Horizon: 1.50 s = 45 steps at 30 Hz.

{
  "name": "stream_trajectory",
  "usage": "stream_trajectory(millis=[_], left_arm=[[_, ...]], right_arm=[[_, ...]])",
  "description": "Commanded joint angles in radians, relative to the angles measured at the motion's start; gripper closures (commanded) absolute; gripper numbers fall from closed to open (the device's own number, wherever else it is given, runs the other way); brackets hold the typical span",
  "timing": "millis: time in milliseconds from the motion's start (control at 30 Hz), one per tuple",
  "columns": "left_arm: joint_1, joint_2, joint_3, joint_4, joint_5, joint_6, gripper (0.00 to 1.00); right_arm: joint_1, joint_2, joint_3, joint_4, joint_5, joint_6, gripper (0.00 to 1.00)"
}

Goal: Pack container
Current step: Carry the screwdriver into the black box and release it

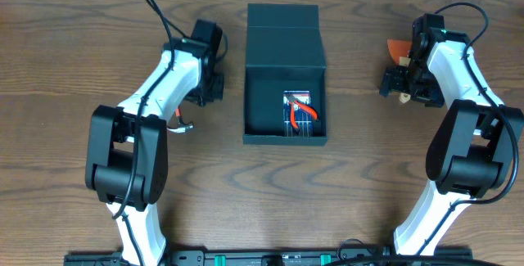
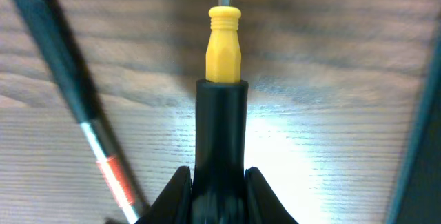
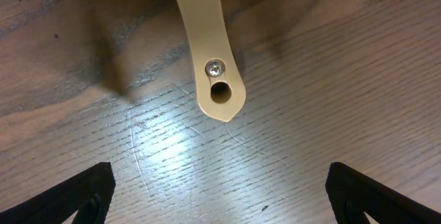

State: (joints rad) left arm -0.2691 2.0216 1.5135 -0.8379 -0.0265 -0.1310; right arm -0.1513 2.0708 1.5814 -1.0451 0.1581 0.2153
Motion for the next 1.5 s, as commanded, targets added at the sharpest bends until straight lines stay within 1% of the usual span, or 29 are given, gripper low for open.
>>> stream_trajectory(millis=[0,133,233,433,667,1067,1367,1467], left_arm=[[0.004,-0.005,0.088,-0.059,-0.011,-0.006,0.91],[0.001,-0.033,0.148,-0.12,-0.007,-0.037,0.91],[-0.001,-0.079,0.175,-0.159,0.003,-0.083,0.94],[-0.01,-0.195,0.176,-0.182,0.152,-0.132,0.94],[-0.082,-0.3,0.176,-0.207,0.173,-0.19,0.94],[-0.251,-0.302,0.175,-0.225,0.172,-0.275,0.94],[-0.336,-0.293,0.167,-0.231,0.163,-0.313,0.95],[-0.352,-0.288,0.154,-0.234,0.134,-0.324,0.94]], right_arm=[[0.0,-0.004,0.002,0.002,0.01,-0.007,0.01],[0.0,-0.004,0.002,0.002,0.01,-0.007,0.01],[0.0,-0.004,0.002,0.002,0.01,-0.007,0.01],[0.0,-0.004,0.002,0.002,0.01,-0.007,0.01],[0.0,-0.004,0.002,0.002,0.01,-0.007,0.01],[0.0,-0.004,0.002,0.002,0.01,-0.007,0.01],[0.0,-0.004,0.002,0.002,0.01,-0.007,0.01],[0.0,-0.004,0.002,0.002,0.01,-0.007,0.01]])
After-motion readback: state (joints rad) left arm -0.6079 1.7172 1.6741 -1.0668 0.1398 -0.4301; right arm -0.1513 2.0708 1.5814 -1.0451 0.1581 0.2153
